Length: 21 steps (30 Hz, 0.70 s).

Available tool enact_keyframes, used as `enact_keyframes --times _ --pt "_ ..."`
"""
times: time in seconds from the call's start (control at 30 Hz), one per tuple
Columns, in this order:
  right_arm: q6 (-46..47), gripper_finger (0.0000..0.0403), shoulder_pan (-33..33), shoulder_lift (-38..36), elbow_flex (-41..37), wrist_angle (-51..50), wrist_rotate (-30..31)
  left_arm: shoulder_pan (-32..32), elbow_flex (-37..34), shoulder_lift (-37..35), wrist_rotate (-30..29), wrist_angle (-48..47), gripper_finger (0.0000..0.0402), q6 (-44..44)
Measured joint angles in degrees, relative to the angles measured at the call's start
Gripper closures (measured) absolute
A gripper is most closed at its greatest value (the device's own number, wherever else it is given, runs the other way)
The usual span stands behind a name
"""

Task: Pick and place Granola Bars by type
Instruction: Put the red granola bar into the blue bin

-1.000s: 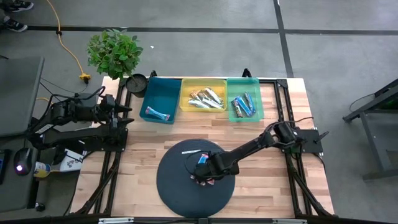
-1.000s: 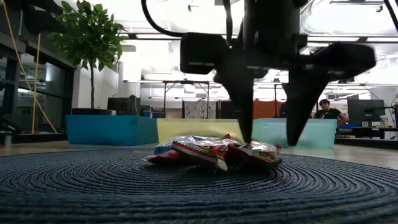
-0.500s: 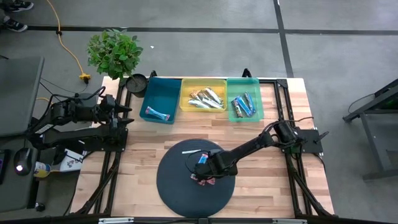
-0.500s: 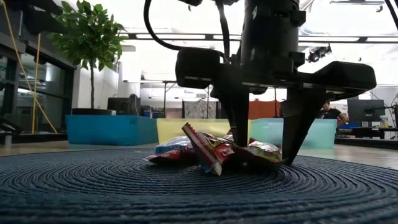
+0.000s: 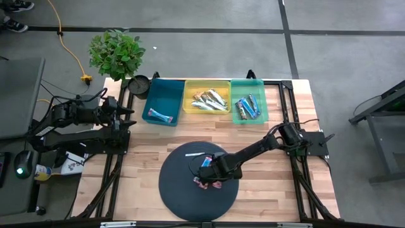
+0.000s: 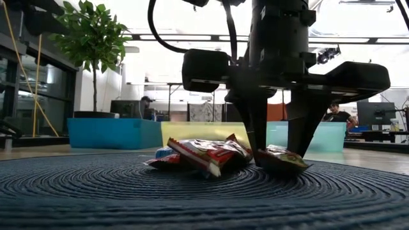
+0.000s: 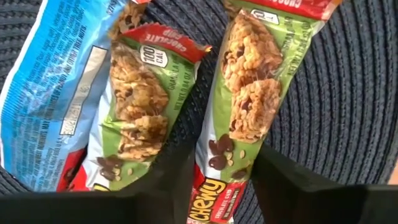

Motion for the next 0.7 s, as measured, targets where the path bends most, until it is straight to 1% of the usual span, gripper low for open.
enact_keyframes --times 0.4,0.7 --pt "-1.0 0.0304 0.0 -0.3 0.0 0.5 -0.6 0.0 0.0 0.0 0.0 0.0 0.0129 0.2" --pt "-1.6 0.0329 0.0 -3.7 0.0 -0.5 3.8 0.0 0.0 0.0 0.0 0.0 0.0129 0.2"
